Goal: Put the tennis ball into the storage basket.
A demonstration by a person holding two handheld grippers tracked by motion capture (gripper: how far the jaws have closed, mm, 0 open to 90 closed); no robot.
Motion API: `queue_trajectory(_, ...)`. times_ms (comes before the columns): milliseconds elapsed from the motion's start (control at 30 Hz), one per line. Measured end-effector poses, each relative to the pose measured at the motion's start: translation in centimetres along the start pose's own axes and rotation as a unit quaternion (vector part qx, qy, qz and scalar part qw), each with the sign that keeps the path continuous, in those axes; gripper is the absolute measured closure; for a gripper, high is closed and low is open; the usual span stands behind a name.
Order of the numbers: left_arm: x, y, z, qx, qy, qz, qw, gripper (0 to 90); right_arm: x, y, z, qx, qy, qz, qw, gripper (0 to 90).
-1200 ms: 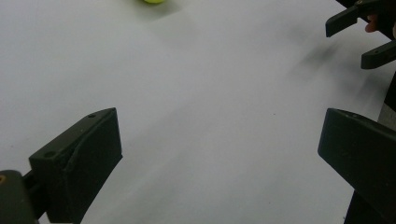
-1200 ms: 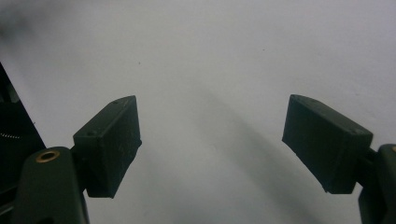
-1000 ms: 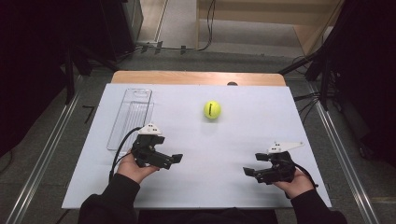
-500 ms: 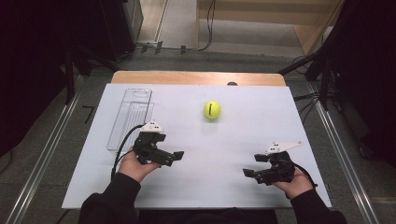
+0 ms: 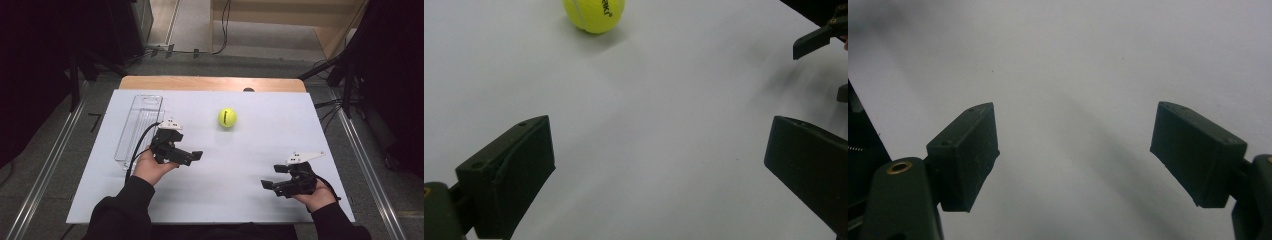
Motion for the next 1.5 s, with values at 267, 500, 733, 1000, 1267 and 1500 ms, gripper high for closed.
queue_trajectory(267, -0.9, 1.1, 0.6, -0.001, -0.004, -0.001, 1.0000, 2.3, -0.2, -0.1, 0.2, 0.005, 0.000, 0.011, 0.9999, 18.1)
queue_trajectory(500, -1.5, 1.9, 1.0, -0.001, -0.006, -0.006, 1.0000, 2.3, -0.1, 0.0, 0.1, 0.009, -0.004, -0.001, 0.9999, 18.0)
queue_trajectory(733, -2.2, 3.0, 1.6, -0.003, -0.005, -0.009, 0.9999, 2.3, 0.0, 0.0, 0.2, 0.011, 0.000, -0.006, 0.9999, 18.0)
queue_trajectory(1000, -2.9, 4.4, 2.3, -0.004, -0.002, 0.000, 1.0000, 2.3, 0.0, 0.1, 0.3, 0.012, 0.002, -0.005, 0.9999, 18.0)
queue_trajectory(1267, -4.1, 5.7, 2.9, -0.012, -0.001, -0.003, 0.9999, 2.4, -0.1, 0.0, 0.2, 0.009, -0.001, -0.004, 1.0000, 18.0)
queue_trajectory(1500, -4.9, 6.7, 3.4, -0.011, 0.003, -0.006, 0.9999, 5.0, 0.0, 0.1, 0.1, 0.009, 0.001, -0.006, 0.9999, 18.0)
Point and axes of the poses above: each handheld gripper's, and its own axes: x roughly backward along the jaws, y roughly out of its top, z roughly to its left, the point moved 4 cm from there along -x, roughly forward along the jaws, and after that the axes turned 15 degrees about -x, right-handed, at the moved point
